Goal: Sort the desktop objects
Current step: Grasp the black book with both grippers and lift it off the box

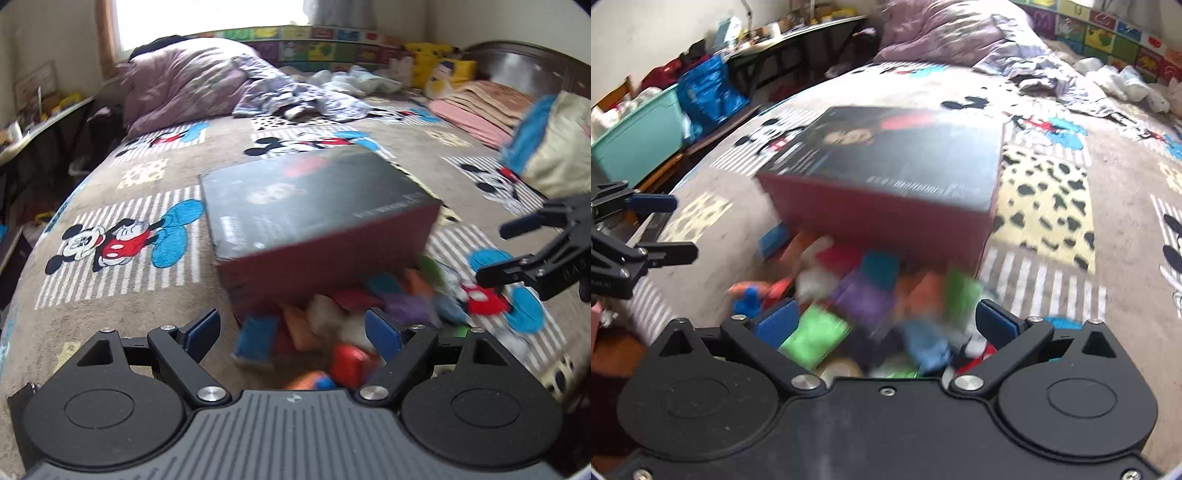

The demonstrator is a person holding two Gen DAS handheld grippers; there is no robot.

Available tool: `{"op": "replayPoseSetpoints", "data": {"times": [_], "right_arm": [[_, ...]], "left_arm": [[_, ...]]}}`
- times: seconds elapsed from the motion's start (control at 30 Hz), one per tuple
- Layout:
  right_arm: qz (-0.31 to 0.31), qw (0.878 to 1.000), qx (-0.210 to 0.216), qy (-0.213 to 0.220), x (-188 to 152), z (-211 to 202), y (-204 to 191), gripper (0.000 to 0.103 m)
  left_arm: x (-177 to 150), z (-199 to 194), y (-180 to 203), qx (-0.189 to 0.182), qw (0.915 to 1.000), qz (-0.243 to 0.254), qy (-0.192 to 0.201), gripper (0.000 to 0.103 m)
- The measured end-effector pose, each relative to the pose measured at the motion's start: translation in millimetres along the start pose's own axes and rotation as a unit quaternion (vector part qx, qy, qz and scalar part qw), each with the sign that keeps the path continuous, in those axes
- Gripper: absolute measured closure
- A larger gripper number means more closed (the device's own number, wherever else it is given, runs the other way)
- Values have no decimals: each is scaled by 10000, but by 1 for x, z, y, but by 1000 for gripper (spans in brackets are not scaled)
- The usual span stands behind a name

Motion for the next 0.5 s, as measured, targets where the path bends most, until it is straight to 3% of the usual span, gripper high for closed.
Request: {"op": "replayPoseSetpoints", "data": {"times": [0.2,0.5], "right_arm": [[597,9969,-235,460,29,27,36,1],[1041,9909,-368,767,62,68,66,1]], "left_arm": [[24,54,-32,-172,9975,-677,-66,18],[44,113,-45,-252,9956,-896,-105,18]]}}
Point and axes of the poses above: each gripper's, at about its wrist camera, not at the fingertips, and z roughly the way its jaws point, y to its right, x to its top, the point moved 3 cm from there along z, roughly the way its jaws point, and after that the axes turned 4 degrees about x, right-handed, at the moved point
